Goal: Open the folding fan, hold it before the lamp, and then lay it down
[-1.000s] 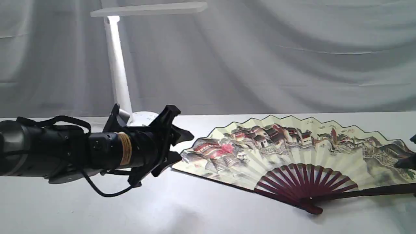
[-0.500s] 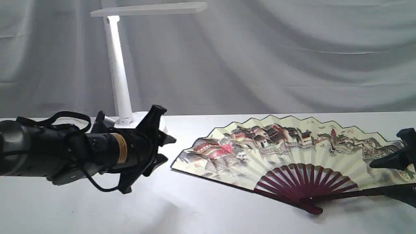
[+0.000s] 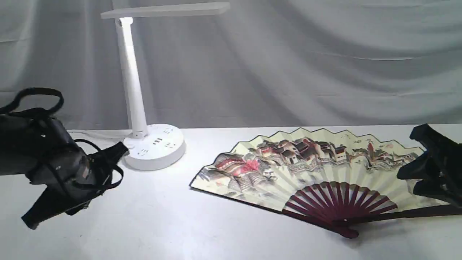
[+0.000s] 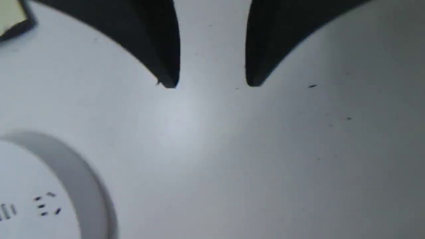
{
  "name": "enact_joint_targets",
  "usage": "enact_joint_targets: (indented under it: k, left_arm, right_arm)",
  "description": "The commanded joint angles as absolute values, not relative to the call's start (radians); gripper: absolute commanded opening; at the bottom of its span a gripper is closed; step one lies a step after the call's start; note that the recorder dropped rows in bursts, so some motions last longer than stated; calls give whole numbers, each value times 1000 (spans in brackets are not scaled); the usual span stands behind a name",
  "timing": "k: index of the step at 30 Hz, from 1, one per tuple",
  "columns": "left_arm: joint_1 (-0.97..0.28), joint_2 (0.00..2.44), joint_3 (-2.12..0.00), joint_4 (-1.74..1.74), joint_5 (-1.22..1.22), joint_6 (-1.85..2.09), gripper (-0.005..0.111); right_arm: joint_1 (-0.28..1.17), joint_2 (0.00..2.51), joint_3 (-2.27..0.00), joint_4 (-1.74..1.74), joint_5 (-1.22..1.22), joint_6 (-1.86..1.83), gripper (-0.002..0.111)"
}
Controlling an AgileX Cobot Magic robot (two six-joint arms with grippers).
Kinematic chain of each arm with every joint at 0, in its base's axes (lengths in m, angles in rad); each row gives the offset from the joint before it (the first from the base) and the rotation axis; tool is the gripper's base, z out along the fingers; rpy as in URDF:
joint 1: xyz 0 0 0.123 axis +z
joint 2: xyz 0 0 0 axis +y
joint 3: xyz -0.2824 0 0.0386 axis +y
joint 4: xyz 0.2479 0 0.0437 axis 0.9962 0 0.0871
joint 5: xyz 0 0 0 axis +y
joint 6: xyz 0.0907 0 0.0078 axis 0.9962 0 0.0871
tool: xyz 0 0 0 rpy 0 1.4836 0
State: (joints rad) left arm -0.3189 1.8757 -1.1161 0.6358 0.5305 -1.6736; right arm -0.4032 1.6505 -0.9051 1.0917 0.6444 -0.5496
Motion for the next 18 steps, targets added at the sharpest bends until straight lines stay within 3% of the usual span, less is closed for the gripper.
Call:
enact_joint_targets:
  k: [1, 5, 18]
  left_arm:
    - [-291, 1846, -1122, 417, 566, -1315, 22]
    - [-257, 1818, -1122, 192, 600, -1024, 0]
    - [-225, 1656, -1122, 47, 784, -335, 0]
  right_arm:
    - [-354, 1633, -910, 1008, 637, -545, 32]
    - [-298, 1611, -910, 927, 613, -545, 28]
    - [-160, 1538, -910, 456, 597, -282, 22]
